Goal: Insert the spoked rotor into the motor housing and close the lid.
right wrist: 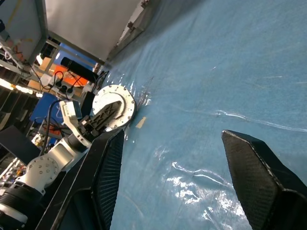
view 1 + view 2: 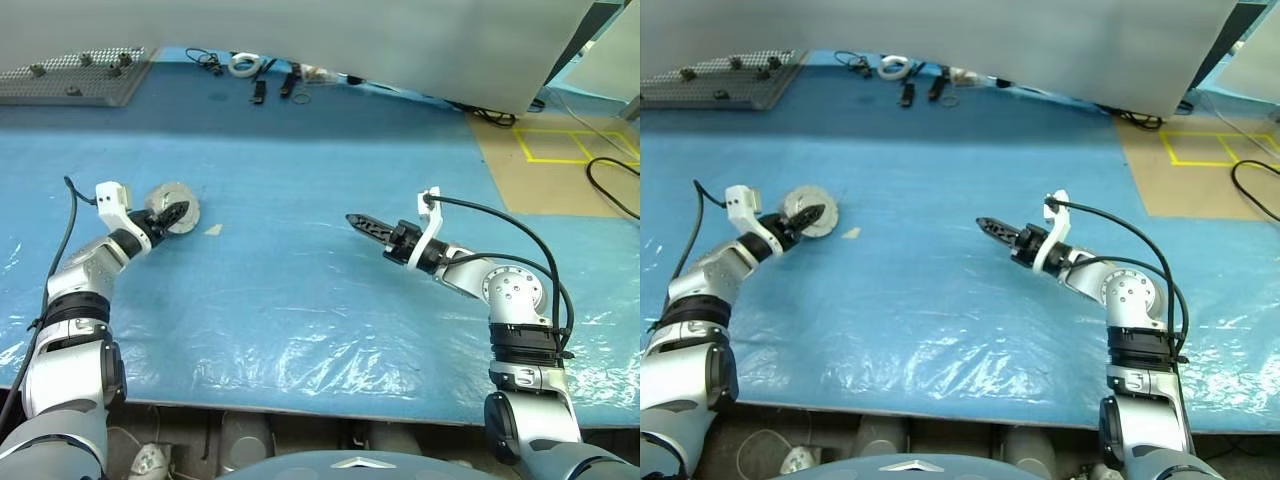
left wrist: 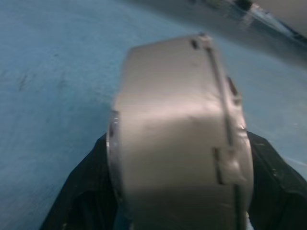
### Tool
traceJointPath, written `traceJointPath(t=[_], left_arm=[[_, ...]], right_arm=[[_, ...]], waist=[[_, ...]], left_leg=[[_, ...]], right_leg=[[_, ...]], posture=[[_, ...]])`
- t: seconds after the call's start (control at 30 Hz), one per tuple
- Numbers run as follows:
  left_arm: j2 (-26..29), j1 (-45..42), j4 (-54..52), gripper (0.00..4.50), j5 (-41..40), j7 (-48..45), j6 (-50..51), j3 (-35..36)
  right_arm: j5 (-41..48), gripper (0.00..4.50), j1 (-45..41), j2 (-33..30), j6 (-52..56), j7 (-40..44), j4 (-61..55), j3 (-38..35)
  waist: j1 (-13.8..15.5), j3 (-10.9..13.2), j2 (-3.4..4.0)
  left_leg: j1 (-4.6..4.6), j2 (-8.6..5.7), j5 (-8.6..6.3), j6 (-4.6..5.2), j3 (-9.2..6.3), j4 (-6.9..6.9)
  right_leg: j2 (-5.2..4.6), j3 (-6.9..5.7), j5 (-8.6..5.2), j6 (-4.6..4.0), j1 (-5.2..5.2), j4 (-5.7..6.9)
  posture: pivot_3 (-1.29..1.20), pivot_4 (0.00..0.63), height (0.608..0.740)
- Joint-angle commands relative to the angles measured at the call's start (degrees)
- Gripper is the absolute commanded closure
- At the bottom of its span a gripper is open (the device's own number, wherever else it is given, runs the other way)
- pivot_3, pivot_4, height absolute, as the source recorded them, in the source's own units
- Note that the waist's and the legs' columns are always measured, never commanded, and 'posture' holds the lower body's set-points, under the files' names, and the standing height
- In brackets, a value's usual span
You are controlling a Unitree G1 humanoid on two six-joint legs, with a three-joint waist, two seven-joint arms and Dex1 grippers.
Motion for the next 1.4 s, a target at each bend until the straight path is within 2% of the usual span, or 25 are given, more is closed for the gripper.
traceJointPath(t=[0.03, 0.37, 0.6, 0.73, 0.9, 1.13, 1.23, 1.4], left_arm=[[1.7, -0.3, 3.0, 0.11, 1.5, 1.2, -2.4, 1.4], [8.9, -1.0, 6.6, 0.11, 0.6, -0.4, -2.2, 5.5], [15.5, 0.9, 7.7, 0.11, 2.1, -9.7, 3.1, 3.9], [16.8, 3.3, 6.9, 0.11, 3.9, -16.1, 6.6, 1.6], [17.1, 3.5, 7.3, 0.11, 4.6, -13.3, 3.5, 2.9], [19.7, 2.8, -1.1, 0.11, 4.2, -22.7, 3.7, 1.5], [22.3, 4.8, -7.6, 0.11, 7.7, -29.4, 0.6, -3.6], [24.4, 7.7, -15.8, 0.11, 13.6, -34.8, -4.9, -11.4]], right_arm=[[0.5, 1.08, -0.1, 0.0, 0.3, 0.8, -2.3, -0.8], [0.1, 1.08, 0.1, 0.5, 1.2, 2.5, -2.3, 0.0], [-0.2, 1.08, 0.7, 0.1, 2.0, 4.5, -3.1, 0.1], [-1.2, 1.08, 1.2, 0.2, 1.7, 5.1, -2.9, 0.5], [-1.6, 1.08, 2.1, 0.5, 2.0, 5.0, -4.0, 0.8], [-0.7, 1.08, 3.0, -0.9, 3.3, 6.4, -5.4, 0.1], [0.0, 1.08, 2.9, -3.1, 4.5, 8.6, -6.8, 0.0], [-0.7, 1.08, 2.5, -7.0, 3.9, 13.1, -8.0, 0.7]], waist=[[0.0, 0.0, 0.00], [-0.4, 0.0, 0.00], [0.0, 0.0, 0.00], [0.1, 0.0, 0.01], [0.1, 0.0, 0.01], [0.2, 0.0, -0.03], [0.1, 0.0, -0.02], [0.1, 0.0, 0.09]], left_leg=[[0.03, 0.02, 0.00, 0.00, 0.00, 0.00], [0.59, 0.07, -0.01, -0.02, 0.06, -0.03], [0.54, 0.07, -0.01, -0.02, 0.06, -0.16], [0.57, 0.03, -0.01, -0.02, 0.08, -0.18], [0.60, 0.17, -0.01, -0.02, 0.08, -0.18], [0.56, 0.18, -0.01, -0.02, 0.08, -0.18], [0.57, 0.18, -0.02, -0.03, 0.09, -0.20], [0.65, 0.16, -0.02, -0.03, 0.16, -0.33]], right_leg=[[0.00, 0.00, 0.00, 0.00, 0.01, 0.03], [0.02, 0.15, -0.05, -0.10, 0.11, 0.26], [0.00, 0.05, -0.06, -0.12, 0.12, 0.07], [-0.02, 0.04, -0.07, -0.14, 0.16, 0.05], [-0.02, 0.04, -0.11, -0.21, 0.17, 0.10], [-0.02, 0.04, -0.12, -0.23, 0.17, 0.09], [-0.02, 0.04, -0.13, -0.23, 0.17, 0.06], [-0.03, 0.05, -0.13, -0.23, 0.19, -0.04]], posture=[[0.00, 0.150, 0.740], [0.00, 0.150, 0.740], [0.00, 0.150, 0.740], [0.00, 0.150, 0.740], [0.00, 0.150, 0.740], [0.00, 0.150, 0.740], [0.00, 0.150, 0.740], [0.00, 0.150, 0.740]])
